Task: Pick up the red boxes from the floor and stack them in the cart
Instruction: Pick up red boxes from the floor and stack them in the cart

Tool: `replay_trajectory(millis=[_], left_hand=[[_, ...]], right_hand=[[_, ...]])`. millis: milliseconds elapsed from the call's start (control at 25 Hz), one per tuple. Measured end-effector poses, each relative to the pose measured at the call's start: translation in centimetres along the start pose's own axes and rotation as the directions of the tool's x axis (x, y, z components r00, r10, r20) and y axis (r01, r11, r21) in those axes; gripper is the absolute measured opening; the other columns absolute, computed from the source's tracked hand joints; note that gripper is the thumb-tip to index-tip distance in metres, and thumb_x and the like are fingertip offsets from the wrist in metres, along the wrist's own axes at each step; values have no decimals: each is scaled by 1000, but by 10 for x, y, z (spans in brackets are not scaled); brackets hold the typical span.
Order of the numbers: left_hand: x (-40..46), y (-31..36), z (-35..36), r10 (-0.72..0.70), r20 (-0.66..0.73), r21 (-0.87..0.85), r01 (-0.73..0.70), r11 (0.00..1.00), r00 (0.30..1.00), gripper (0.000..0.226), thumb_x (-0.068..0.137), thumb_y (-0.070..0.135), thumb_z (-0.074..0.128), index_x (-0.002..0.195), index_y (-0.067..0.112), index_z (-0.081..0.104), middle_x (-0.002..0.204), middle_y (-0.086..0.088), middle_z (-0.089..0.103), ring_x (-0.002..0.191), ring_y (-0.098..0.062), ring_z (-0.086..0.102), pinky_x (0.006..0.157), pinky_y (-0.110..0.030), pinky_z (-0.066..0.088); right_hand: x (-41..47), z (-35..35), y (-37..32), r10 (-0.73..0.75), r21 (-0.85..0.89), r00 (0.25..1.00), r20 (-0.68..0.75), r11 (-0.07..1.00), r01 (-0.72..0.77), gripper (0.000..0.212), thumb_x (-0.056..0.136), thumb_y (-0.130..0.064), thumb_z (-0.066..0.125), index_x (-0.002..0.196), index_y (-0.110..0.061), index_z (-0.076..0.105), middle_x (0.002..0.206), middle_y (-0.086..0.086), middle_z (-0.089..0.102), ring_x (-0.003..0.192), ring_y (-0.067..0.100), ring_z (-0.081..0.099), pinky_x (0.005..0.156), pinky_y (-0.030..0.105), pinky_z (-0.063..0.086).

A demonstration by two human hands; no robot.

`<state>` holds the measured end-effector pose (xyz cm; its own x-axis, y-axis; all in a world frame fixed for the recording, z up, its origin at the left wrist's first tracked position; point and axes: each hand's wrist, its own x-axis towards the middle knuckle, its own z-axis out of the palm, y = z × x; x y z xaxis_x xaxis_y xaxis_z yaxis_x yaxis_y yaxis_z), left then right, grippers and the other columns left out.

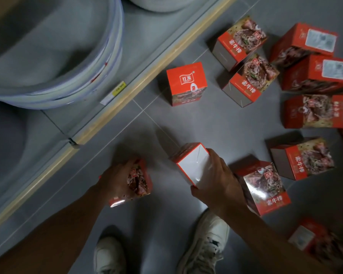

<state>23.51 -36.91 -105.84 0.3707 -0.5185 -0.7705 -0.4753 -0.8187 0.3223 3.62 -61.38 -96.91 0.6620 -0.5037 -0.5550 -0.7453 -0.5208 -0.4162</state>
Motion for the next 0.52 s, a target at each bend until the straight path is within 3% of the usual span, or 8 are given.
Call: replay_trajectory(millis=[240,360,520], left_hand=[[-40,18,-11,8,-114,-17,-10,1000,993,124,48,51,93,149,35,24,133,1,29,130,-24,25,92,-55,50],[-74,39,-40,62,-211,-63,-77,995,976,123,51,52,93,150,30,24,140,-1,31,133,-23,29,99,-56,47],[-139,89,-117,137,-383,-140,-204,969,914,116,56,46,95,150,22,30,142,-3,45,129,-24,44,104,-50,43]], right_hand=[[-18,-28,-3,-8,30,1000,-17,1000,9,98,58,-42,80,141,-38,28,131,-11,53,119,18,58,97,41,54],[-35,-61,-18,-27,55,1000,-16,998,28,98,60,-38,83,141,-36,29,128,-8,56,115,21,60,91,45,57],[-79,-137,-59,-75,14,995,-72,997,76,100,61,-41,85,144,-31,29,130,-3,56,115,24,61,94,43,56]])
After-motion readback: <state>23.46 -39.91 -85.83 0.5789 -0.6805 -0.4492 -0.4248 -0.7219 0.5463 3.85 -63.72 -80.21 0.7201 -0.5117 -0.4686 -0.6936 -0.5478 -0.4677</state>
